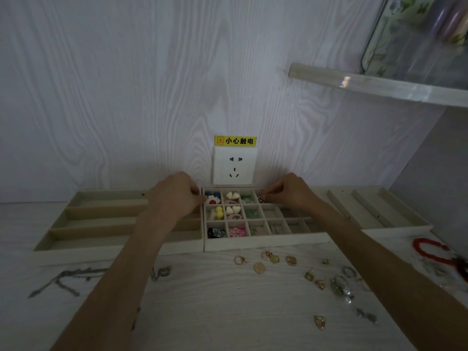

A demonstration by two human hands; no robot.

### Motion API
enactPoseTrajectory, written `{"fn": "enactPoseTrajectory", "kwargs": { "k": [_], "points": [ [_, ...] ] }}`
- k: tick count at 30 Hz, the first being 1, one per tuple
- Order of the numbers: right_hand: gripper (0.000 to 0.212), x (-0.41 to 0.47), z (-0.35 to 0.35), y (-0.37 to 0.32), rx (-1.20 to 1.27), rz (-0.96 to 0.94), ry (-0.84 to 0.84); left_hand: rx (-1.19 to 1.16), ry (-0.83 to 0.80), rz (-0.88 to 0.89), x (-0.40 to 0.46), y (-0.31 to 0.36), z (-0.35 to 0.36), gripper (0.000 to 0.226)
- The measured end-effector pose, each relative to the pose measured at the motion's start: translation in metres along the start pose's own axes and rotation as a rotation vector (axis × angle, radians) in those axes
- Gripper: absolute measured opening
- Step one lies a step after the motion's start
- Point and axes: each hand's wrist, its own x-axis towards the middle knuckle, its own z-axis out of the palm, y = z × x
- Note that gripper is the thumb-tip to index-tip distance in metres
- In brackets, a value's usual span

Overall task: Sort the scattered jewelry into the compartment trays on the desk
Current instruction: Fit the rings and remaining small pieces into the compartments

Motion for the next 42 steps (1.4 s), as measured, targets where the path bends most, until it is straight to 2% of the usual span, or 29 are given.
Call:
{"fn": "enactPoseTrajectory", "kwargs": {
  "k": [17, 21, 25, 27, 29, 32, 38, 42],
  "points": [
    [0.014, 0.002, 0.002, 0.001, -0.053, -0.035, 0.014, 0.027, -0.013, 0.021, 0.000, -0.002, -0.003, 0.026],
    [0.020, -0.013, -0.008, -0.008, 0.031, -0.034, 0.045, 0.030, 0.054, 0.028, -0.010, 0.007, -0.023, 0.032],
    [0.019, -0.047, -0.030, -0.017, 0.004, -0.070, 0.051, -0.065, 0.184, 0.126, -0.039, 0.029, -0.034, 0.022],
    [0.014, -0.072, -0.039, -0.022, 0.041, -0.101, 0.064, -0.083, 0.140, 0.219, -0.059, 0.040, -0.028, 0.018],
    [0.012, -0.097, -0.041, -0.024, 0.060, -0.132, 0.036, -0.119, 0.009, 0.296, -0.078, 0.048, -0.017, 0.017],
    [0.011, -0.125, -0.029, -0.020, -0.085, -0.184, -0.018, -0.116, -0.145, 0.355, -0.099, 0.052, 0.004, 0.016],
    [0.022, -0.144, 0.000, -0.006, -0.224, -0.157, 0.039, -0.014, -0.135, 0.286, -0.121, 0.048, 0.026, 0.021],
    [0.017, -0.145, 0.006, -0.007, -0.232, -0.202, 0.145, 0.004, -0.121, 0.268, -0.125, 0.049, 0.029, 0.022]
  ]
}}
